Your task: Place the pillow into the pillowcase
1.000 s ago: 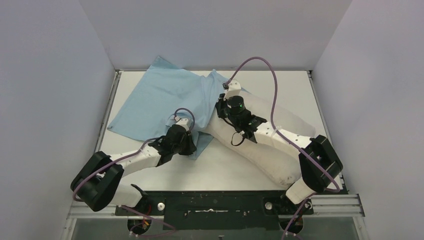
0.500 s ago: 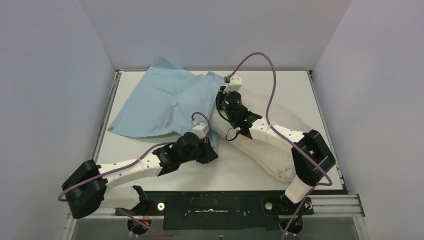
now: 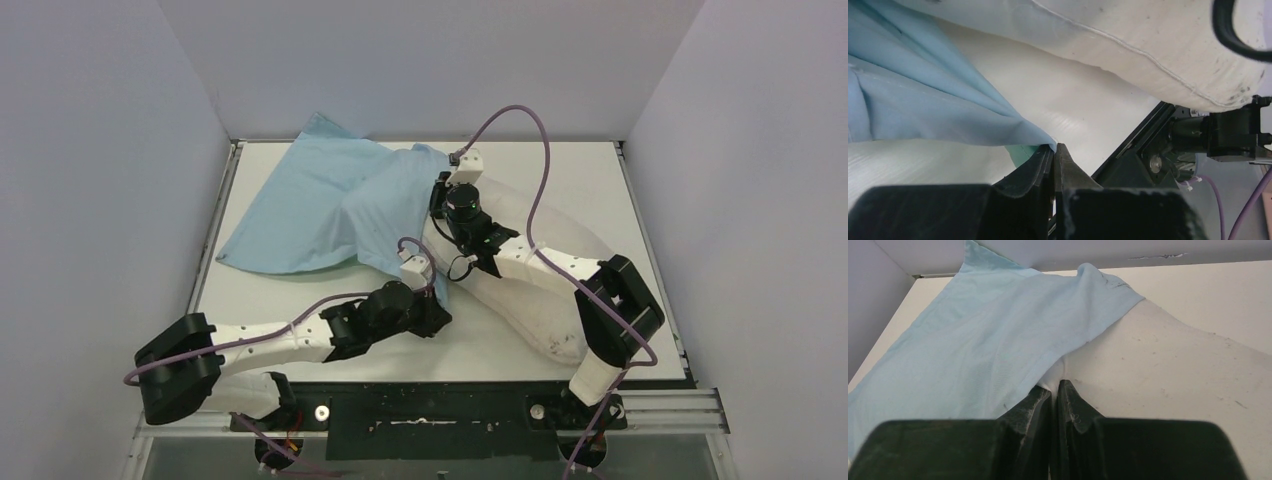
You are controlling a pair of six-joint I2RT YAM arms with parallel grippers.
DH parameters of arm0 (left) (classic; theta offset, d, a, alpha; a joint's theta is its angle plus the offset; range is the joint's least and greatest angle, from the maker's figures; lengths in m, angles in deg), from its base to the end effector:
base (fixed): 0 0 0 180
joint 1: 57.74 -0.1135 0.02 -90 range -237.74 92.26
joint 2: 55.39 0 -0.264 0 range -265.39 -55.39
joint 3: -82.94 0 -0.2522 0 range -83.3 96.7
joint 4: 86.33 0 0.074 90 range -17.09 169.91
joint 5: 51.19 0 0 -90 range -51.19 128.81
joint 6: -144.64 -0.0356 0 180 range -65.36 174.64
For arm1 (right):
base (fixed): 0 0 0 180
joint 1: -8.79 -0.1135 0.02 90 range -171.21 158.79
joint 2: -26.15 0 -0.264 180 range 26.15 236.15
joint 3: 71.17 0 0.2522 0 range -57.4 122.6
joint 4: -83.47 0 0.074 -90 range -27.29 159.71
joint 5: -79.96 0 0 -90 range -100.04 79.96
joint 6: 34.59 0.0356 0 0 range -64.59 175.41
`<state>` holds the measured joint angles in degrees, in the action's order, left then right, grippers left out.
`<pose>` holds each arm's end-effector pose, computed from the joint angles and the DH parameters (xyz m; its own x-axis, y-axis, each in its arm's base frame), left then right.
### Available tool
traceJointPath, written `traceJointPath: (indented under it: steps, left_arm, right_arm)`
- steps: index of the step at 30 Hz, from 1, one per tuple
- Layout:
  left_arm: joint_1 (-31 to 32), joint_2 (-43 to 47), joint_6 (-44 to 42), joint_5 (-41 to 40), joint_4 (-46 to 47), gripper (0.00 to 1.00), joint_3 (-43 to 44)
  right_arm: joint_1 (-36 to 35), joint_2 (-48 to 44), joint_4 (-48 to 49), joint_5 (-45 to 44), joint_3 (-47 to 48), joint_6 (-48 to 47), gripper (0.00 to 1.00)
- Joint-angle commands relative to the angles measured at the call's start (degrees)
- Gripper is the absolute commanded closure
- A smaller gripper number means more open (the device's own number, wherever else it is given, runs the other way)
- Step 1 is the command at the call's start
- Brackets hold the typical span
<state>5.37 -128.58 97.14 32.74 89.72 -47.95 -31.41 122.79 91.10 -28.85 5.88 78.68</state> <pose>0.1257 -0.2395 0.2119 -0.7273 -0.0511 -0.6844 0.4792 0.6761 -0.5597 0.3080 0.2452 0.2689 -0.2916 0.2432 -0.9251 -0.2774 0.9041 0.3251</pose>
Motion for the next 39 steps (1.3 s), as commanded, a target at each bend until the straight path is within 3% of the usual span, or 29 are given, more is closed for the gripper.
traceJointPath:
  steps: [1,4,5,9,13,16,19,26,30,35,37,39]
  left_arm:
    - [6.15,-2.55,-1.51,3.01,6.58,1.00,2.22]
    - [7.02,-1.94,-1.96,1.92,1.79,0.99,3.67]
    - [7.02,-0.73,-2.23,0.43,0.15,0.93,3.79]
    - [6.90,6.25,-4.56,-5.53,-6.40,0.73,4.96]
    - [6.35,10.59,-8.45,-12.02,-16.74,0.62,9.74]
    - [4.31,10.93,-9.93,-14.28,-18.67,0.58,11.23]
    - [-2.13,8.09,-10.35,-8.71,-19.87,0.57,14.39]
    - [-13.84,-3.28,-22.11,-6.71,-26.99,0.52,32.67]
    - [-18.11,-13.97,-27.59,-9.85,-33.06,0.45,47.01]
    - [-21.59,-26.48,-30.38,-9.32,-37.44,0.43,59.99]
    - [-22.24,-29.61,-31.42,-10.10,-36.62,0.43,61.62]
    - [-22.66,-32.69,-32.17,-10.16,-35.90,0.43,63.07]
  right_arm:
    - [0.15,-2.11,9.64,1.88,0.97,0.42,1.00]
    - [-0.30,-5.06,4.02,7.38,-0.84,-3.96,1.00]
    - [-0.23,-6.39,2.33,9.06,-2.03,-5.07,0.95]
    - [2.18,-13.67,-7.25,17.80,-4.97,-7.90,0.64]
    - [7.08,-18.23,-22.94,28.77,-1.49,-10.62,0.37]
    - [11.10,-19.07,-31.18,33.67,2.79,-13.17,0.31]
    - [15.79,-18.71,-33.41,37.60,5.53,-14.98,0.27]
    - [26.59,-8.11,-35.27,48.29,14.83,-13.98,0.11]
    - [27.21,1.16,-38.46,54.11,20.47,-17.04,0.14]
    - [25.63,6.18,-36.01,53.52,19.16,-17.82,0.29]
    - [25.26,6.32,-34.19,53.29,17.04,-17.40,0.47]
    - [25.04,5.28,-31.31,52.88,14.06,-15.56,0.73]
